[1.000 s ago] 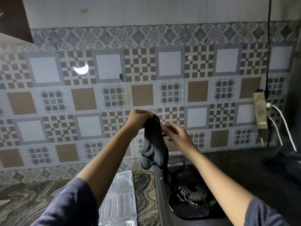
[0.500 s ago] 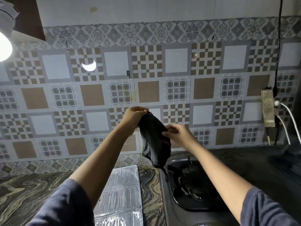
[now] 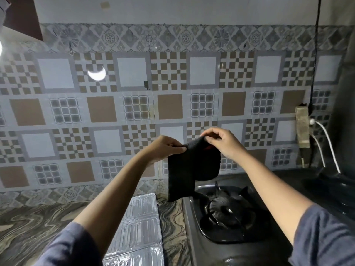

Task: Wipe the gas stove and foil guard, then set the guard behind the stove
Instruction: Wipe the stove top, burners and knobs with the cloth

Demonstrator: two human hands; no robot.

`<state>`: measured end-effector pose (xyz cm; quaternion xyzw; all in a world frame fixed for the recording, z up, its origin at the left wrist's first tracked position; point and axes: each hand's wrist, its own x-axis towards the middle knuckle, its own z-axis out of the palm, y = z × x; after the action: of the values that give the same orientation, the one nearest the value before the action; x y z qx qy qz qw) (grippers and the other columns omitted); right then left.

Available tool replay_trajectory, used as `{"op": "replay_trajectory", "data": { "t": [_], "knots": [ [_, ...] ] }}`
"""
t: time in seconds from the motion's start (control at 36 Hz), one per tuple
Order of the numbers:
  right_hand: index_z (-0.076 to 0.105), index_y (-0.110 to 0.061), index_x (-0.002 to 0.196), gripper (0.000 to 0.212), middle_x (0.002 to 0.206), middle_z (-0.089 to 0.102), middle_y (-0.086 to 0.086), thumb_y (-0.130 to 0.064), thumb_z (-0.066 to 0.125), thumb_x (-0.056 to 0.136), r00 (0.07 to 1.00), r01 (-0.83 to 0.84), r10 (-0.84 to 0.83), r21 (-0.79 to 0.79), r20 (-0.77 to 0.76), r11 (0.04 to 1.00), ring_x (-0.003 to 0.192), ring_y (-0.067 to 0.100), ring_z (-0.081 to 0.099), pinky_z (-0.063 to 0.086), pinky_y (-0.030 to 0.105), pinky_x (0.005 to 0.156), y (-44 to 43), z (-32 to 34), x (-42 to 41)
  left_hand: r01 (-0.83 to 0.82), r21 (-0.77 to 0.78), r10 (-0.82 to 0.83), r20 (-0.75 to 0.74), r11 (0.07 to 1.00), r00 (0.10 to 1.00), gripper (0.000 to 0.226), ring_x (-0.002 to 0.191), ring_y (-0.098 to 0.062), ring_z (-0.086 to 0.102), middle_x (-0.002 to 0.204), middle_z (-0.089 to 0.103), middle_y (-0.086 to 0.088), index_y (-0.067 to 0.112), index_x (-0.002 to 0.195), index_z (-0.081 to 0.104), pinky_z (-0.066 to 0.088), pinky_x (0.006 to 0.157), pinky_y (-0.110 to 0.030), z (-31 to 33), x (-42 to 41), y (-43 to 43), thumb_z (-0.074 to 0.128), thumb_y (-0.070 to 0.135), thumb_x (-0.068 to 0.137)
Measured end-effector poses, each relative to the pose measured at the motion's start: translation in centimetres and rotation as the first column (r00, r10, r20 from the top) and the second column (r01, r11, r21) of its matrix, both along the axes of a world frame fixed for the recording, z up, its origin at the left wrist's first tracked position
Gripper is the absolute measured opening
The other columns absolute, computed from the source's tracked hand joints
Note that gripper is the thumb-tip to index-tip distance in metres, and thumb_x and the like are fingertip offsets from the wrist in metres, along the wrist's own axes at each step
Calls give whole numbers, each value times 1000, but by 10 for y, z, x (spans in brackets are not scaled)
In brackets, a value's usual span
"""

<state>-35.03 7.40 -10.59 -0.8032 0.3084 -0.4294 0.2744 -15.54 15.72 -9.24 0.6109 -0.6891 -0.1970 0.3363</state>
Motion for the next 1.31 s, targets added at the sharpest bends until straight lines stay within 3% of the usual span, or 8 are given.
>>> {"op": "replay_trajectory", "data": {
  "t": [0.14,0.31,0.5,0.69,0.78,0.86,1.0,1.31],
  "knots": [
    [65,-22,94,17,102,65,-2,-9,54,91,993,106,-105,-10,50,994,101,14,58,43,22,87,-8,-13,-14,55,12,-46,-387,998,921,18,80,-13,61,93,67,-11,5,102,68,52,70,-17,2,-20,-11,62,9,85],
    [68,-13,101,16,91,57,-3,-10,59,88,950,276,-273,2,149,961,88,16,53,40,21,72,-21,-26,-31,52,-102,-100,-559,993,823,33,98,-24,61,112,63,-16,3,119,59,54,81,-25,8,-53,-19,58,-1,86],
    [55,-21,92,9,72,60,-1,-18,48,96,913,197,-246,177,325,964,63,11,58,43,11,47,-17,-40,-38,46,-224,-162,-532,973,831,31,117,-25,56,124,61,-7,21,114,62,44,104,-45,8,-89,-36,58,4,88],
    [43,-24,93,9,93,64,11,-23,38,100,884,77,-214,322,415,944,80,23,66,55,33,61,-26,-36,-39,48,-280,-202,-556,959,806,35,119,-22,56,127,58,-4,21,120,59,46,103,-42,8,-107,-51,58,6,88],
    [40,-30,88,13,107,61,18,-25,38,99,884,62,-231,388,407,920,96,35,63,53,51,81,-32,-30,-42,47,-285,-211,-579,957,788,34,118,-21,56,128,57,-4,23,119,60,49,98,-36,6,-107,-52,57,7,88],
    [46,-22,91,10,119,55,16,-17,41,98,836,-108,-194,501,513,859,110,31,55,52,41,85,-36,-24,-47,57,-305,-237,-598,951,766,32,112,-18,59,123,59,-1,26,114,61,53,90,-27,4,-106,-52,57,7,89],
    [54,-16,90,12,106,59,10,-5,51,92,671,-354,-229,576,705,737,106,28,55,49,35,83,-42,-14,-56,-12,-323,-196,-604,946,773,32,114,-20,57,115,61,3,27,112,62,51,95,-31,1,-102,-53,59,6,88],
    [50,-12,91,20,94,56,8,5,58,85,788,-264,-160,561,594,785,89,21,56,48,34,81,-52,11,-64,-286,-339,23,-608,896,793,37,110,-21,59,109,62,1,17,114,63,52,95,-41,-19,-94,-63,69,6,80]
  ]
}}
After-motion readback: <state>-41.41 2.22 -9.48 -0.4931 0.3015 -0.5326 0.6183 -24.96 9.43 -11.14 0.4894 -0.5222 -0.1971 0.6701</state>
